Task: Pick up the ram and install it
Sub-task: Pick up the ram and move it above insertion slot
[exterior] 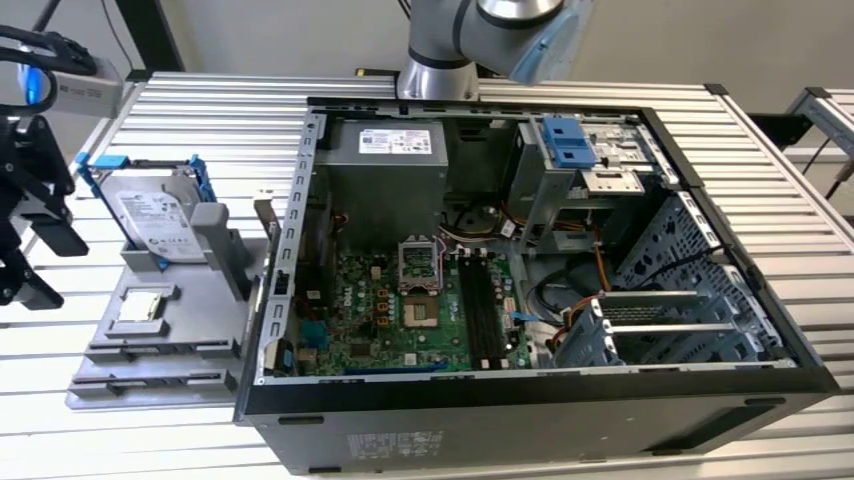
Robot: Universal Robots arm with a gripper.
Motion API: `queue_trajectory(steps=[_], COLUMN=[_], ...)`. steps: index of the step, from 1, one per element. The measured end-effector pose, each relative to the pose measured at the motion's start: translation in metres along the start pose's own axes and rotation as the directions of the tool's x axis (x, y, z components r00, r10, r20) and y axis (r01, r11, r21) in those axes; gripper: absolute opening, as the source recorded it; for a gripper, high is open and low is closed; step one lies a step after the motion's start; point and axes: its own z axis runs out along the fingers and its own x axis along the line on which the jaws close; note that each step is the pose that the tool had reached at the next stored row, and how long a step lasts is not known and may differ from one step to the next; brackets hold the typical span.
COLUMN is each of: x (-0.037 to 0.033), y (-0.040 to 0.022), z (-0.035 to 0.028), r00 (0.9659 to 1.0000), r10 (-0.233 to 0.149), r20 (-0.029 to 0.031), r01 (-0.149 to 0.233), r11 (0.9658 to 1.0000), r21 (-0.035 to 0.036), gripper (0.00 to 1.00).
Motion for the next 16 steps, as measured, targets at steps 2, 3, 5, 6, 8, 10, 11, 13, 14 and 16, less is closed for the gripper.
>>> queue_trajectory(steps=[2,3,5,6,8,10,11,13,14,16], x=[0.0000,0.0000,0.0000,-0.0001,0.0000,0.0002,0.0004,0.0012,0.0017,0.0032], y=[0.0000,0.0000,0.0000,0.0000,0.0000,0.0001,0.0001,0.0001,0.0001,0.0001], z=[0.0037,0.0056,0.0091,0.0108,0.0146,0.0181,0.0191,0.0219,0.0235,0.0259], r00=[1.0000,1.0000,1.0000,1.0000,1.0000,1.0000,1.0000,0.9999,0.9999,0.9998], r10=[-0.002,-0.002,-0.002,-0.002,-0.003,-0.003,-0.003,-0.003,-0.003,-0.003], r20=[0.0001,0.0001,0.0000,-0.0001,-0.0001,0.0025,0.0058,0.0128,0.0161,0.0182], r01=[0.002,0.002,0.002,0.002,0.003,0.003,0.003,0.003,0.002,0.003], r11=[1.0000,1.0000,1.0000,1.0000,1.0000,1.0000,1.0000,1.0000,1.0000,1.0000], r21=[0.0011,0.0015,0.0021,0.0023,0.0031,0.0045,0.0060,0.0080,0.0086,0.0042], gripper=[1.00,1.00,1.00,1.00,1.00,1.00,1.00,1.00,1.00,1.00])
